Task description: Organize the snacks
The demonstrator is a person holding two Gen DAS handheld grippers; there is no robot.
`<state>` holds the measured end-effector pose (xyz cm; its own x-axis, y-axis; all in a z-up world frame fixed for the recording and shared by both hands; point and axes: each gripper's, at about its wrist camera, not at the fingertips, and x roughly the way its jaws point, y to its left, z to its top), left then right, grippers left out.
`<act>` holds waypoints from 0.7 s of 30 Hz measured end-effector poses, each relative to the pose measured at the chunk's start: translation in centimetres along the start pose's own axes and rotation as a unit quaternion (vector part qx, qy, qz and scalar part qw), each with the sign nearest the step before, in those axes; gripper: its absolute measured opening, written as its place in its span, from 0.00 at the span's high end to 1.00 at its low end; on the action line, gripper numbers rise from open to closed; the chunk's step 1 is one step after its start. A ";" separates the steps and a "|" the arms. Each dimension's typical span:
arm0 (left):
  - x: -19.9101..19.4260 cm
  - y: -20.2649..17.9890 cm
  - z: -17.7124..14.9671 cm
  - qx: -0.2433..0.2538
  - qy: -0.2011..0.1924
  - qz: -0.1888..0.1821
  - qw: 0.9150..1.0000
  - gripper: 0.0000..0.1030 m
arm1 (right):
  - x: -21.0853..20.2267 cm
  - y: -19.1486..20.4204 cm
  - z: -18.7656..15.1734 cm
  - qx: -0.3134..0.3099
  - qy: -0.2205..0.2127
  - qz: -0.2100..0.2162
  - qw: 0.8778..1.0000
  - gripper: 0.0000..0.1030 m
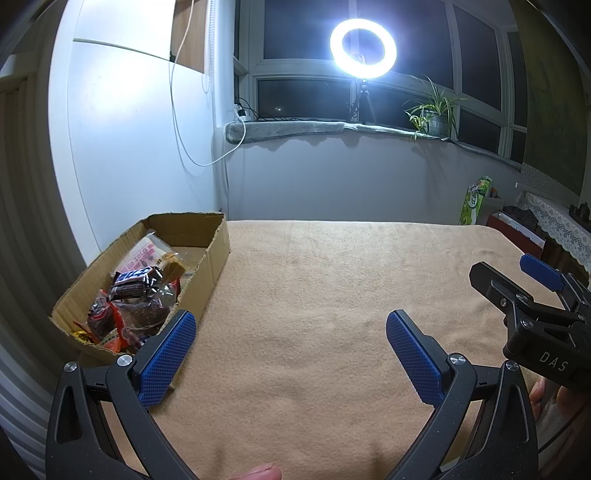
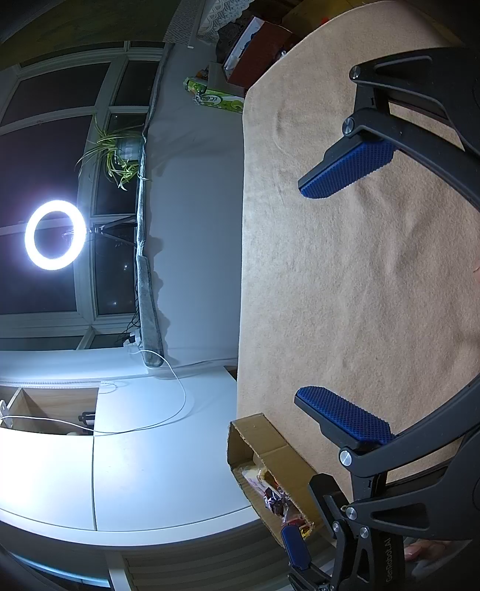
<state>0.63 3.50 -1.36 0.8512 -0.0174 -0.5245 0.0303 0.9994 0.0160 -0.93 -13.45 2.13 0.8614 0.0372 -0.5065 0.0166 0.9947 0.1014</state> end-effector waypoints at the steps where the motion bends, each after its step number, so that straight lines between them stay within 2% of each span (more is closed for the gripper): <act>1: 0.0 0.0 0.0 0.000 0.000 0.000 1.000 0.01 | -0.1 0.0 0.0 0.000 -0.001 0.000 1.000 0.00; 21: 0.0 0.1 0.0 0.000 0.001 0.000 1.000 0.00 | 0.1 0.0 -0.1 0.000 0.001 0.000 1.000 0.00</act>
<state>0.63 3.57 -1.37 0.8507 -0.0173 -0.5253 0.0299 0.9994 0.0154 -0.92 -13.44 1.99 0.8609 0.0374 -0.5074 0.0166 0.9947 0.1015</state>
